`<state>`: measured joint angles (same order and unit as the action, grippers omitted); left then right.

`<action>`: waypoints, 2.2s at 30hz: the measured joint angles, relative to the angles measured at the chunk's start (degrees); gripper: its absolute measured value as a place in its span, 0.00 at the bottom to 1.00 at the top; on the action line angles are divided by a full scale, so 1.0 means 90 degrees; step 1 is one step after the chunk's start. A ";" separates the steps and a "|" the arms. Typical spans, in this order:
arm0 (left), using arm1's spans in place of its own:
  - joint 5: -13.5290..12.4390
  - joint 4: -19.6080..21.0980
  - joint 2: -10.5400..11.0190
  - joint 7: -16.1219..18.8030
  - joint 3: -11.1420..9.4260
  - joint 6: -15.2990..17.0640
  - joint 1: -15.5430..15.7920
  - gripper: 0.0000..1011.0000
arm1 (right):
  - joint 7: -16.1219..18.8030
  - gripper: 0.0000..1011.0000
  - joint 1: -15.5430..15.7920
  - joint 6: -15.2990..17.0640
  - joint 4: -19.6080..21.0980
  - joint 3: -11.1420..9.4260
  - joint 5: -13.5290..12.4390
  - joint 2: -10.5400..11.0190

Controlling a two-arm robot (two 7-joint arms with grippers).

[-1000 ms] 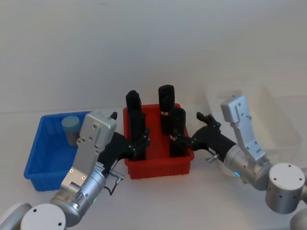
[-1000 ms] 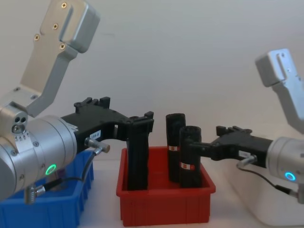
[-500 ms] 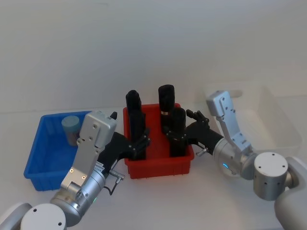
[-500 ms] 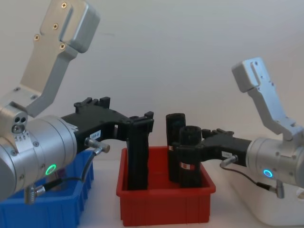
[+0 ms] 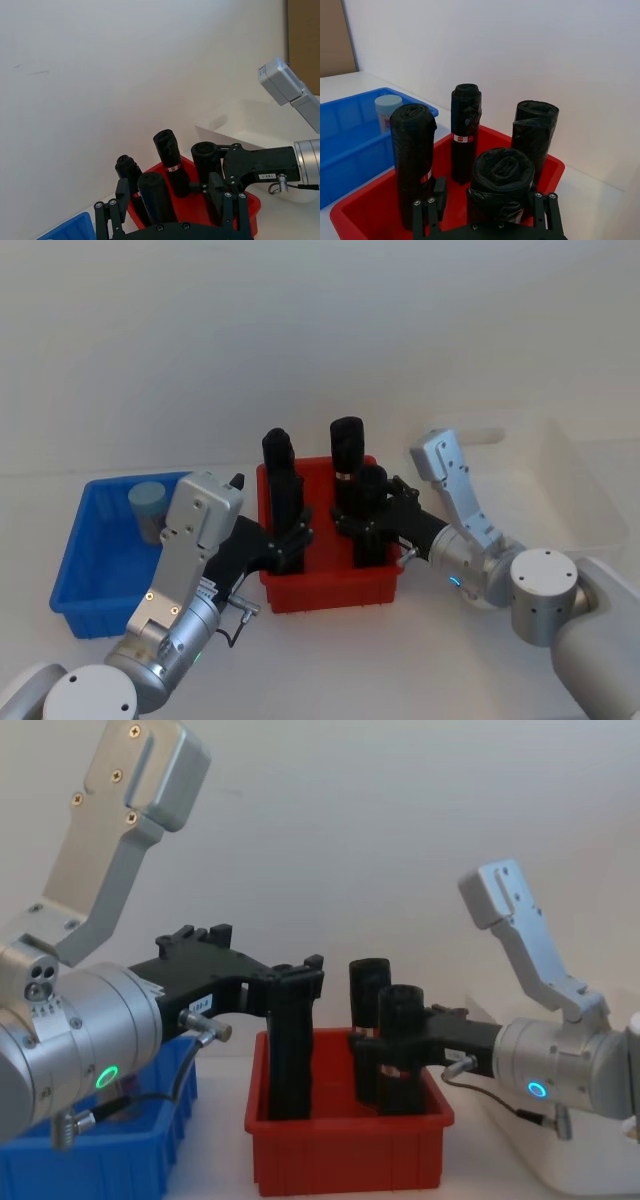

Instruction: Pick the cotton swabs from the blue box and place them into the white box.

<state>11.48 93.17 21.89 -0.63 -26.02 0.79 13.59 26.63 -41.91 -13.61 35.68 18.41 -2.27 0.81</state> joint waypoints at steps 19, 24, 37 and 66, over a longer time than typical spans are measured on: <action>0.0000 0.0000 0.0000 0.0000 0.0000 0.0000 0.0000 0.99 | 0.0156 0.48 -0.0487 -0.0393 -0.0973 0.0029 -0.0097 -0.0204; 0.0000 0.0000 0.0000 0.0000 0.0000 0.0000 0.0000 0.99 | 0.0111 0.44 -0.0350 -0.0331 -0.0625 -0.0022 -0.0200 -0.0156; 0.0000 0.0000 0.0000 0.0000 0.0000 0.0000 0.0000 0.99 | -0.0243 0.38 0.0499 0.0099 0.1434 -0.0200 -0.0575 0.0171; 0.0000 0.0000 0.0000 0.0000 0.0000 0.0000 0.0000 0.99 | -0.2043 0.36 0.2316 0.1180 0.5170 -0.0781 -0.1044 0.1130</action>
<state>11.48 93.18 21.89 -0.63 -26.03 0.79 13.59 8.24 -21.06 -2.99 82.21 11.38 -11.66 10.98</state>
